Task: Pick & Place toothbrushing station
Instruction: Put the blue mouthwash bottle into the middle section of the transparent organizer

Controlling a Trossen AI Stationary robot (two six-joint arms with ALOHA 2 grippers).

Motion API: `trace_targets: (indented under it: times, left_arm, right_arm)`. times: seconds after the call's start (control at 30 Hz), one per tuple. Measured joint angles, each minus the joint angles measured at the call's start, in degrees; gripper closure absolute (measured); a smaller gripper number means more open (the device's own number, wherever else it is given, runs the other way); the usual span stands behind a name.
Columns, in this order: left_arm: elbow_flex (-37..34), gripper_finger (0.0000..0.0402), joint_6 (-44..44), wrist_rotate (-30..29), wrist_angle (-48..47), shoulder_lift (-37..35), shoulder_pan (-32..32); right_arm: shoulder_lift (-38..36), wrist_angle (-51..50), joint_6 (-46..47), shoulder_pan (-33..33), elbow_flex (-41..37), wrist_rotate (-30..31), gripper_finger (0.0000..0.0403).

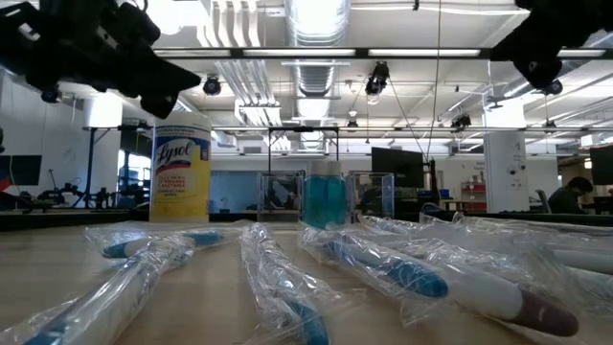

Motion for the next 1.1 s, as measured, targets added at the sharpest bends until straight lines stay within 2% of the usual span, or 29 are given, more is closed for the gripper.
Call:
trace_targets:
  times: [0.13,0.23,0.33,0.67,0.93,1.1]
  left_arm:
    - [-0.8,0.0389,1.2,-0.7,-0.1,-2.2,0.1]
    - [-0.8,0.0388,1.3,-0.7,-0.3,-3.0,0.1]
    - [-0.6,0.0391,1.4,-0.6,-0.2,-3.1,0.1]
    - [-1.3,0.0391,2.5,0.6,-3.9,-3.1,0.0]
    - [-2.1,0.0385,3.7,3.6,-4.1,-3.0,0.0]
    - [-2.0,0.0393,4.4,4.5,-4.1,-3.0,0.0]
  right_arm:
    - [14.2,-20.5,15.6,0.0,12.2,-4.4,0.0394]
    - [24.8,-33.5,25.6,0.7,19.2,-12.4,0.0394]
    - [33.7,-40.4,33.1,2.5,23.8,-21.0,0.0394]
    - [53.9,-41.7,48.8,13.8,31.5,-37.1,0.0394]
    - [64.1,-41.4,67.2,23.5,35.7,-37.4,0.0394]
    - [68.5,-40.4,74.9,28.7,35.7,-39.1,0.0394]
